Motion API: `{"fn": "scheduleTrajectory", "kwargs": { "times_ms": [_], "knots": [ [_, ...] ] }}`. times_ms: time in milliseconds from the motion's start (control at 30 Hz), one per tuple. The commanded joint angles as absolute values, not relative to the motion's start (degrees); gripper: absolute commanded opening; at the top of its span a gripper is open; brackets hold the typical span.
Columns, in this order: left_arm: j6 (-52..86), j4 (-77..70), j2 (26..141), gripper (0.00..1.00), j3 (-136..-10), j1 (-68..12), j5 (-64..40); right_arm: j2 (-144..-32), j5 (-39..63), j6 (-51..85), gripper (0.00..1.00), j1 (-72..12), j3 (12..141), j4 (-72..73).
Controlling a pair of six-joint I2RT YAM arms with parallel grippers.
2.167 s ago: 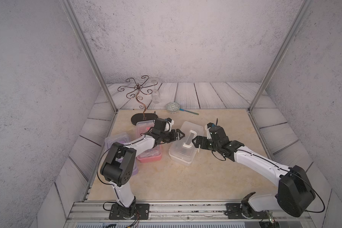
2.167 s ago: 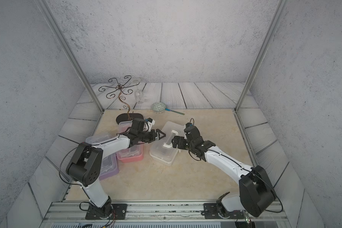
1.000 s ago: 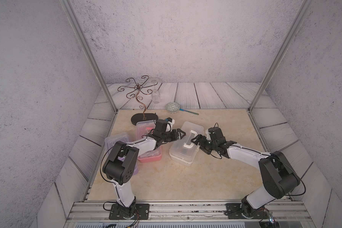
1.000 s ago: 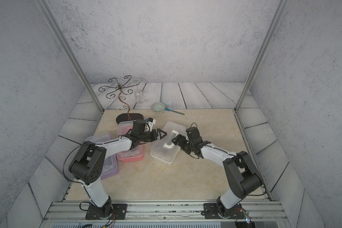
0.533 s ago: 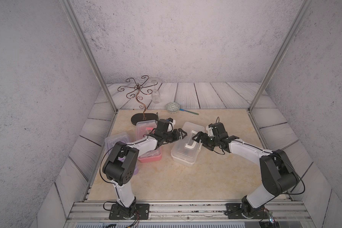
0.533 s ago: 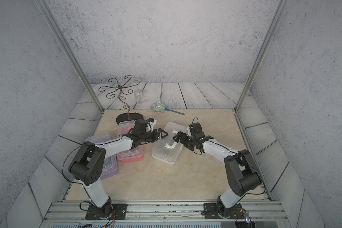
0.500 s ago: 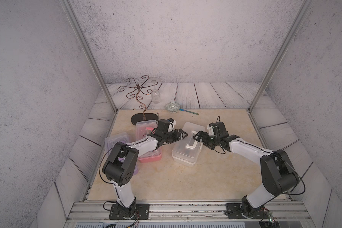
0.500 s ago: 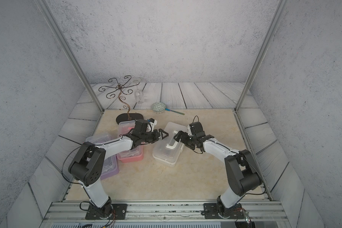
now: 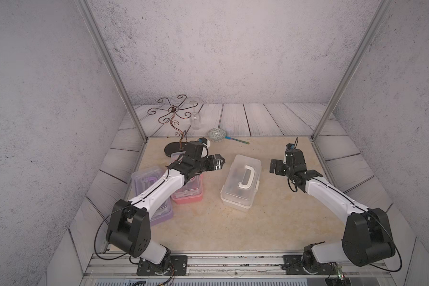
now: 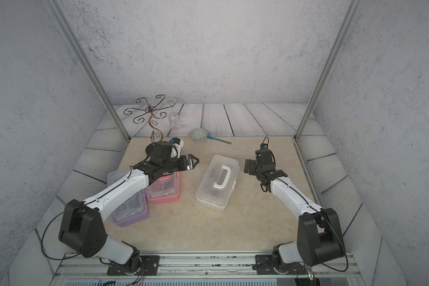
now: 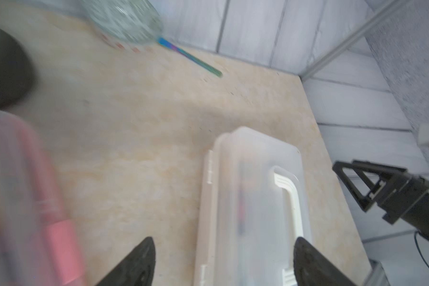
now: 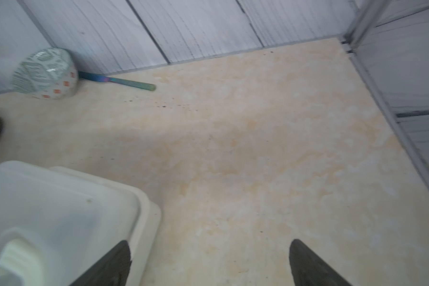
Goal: Close toolboxes
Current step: Fasten the toolbox latch on the toolbox, then reset both arms
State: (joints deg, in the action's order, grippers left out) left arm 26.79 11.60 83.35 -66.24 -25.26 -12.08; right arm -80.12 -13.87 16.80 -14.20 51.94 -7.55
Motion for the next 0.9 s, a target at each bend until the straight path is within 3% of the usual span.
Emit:
{"fn": "scheduleTrajectory", "kwargs": {
  "times_ms": [0, 167, 267, 367, 700, 867],
  "knots": [
    [14.5, 13.4, 77.3, 0.97, -61.9, -24.6, 9.8, -79.7, -25.0, 9.6, 0.99, -12.4, 45.8, 2.0],
    [4.5, 4.4, 71.8, 1.00, -54.0, -23.7, 27.0, -82.9, -27.2, 6.6, 0.99, -10.3, 41.3, 9.9],
    [0.8, -0.8, 72.2, 1.00, -50.3, -22.2, 30.0, -83.1, -27.3, 4.4, 0.99, -8.7, 36.4, 18.9],
    [1.1, -2.7, 74.2, 1.00, -49.1, -19.7, 28.8, -83.1, -24.9, 5.2, 0.99, -6.0, 31.1, 30.0],
    [3.4, -15.2, 77.3, 1.00, -38.1, -11.1, 22.5, -88.5, -15.5, 4.0, 0.99, -3.1, 24.2, 47.2],
    [7.1, -22.1, 82.9, 1.00, -34.9, -5.0, 13.6, -87.7, -15.5, 4.6, 0.99, -3.2, 25.7, 42.5]
  ]
}}
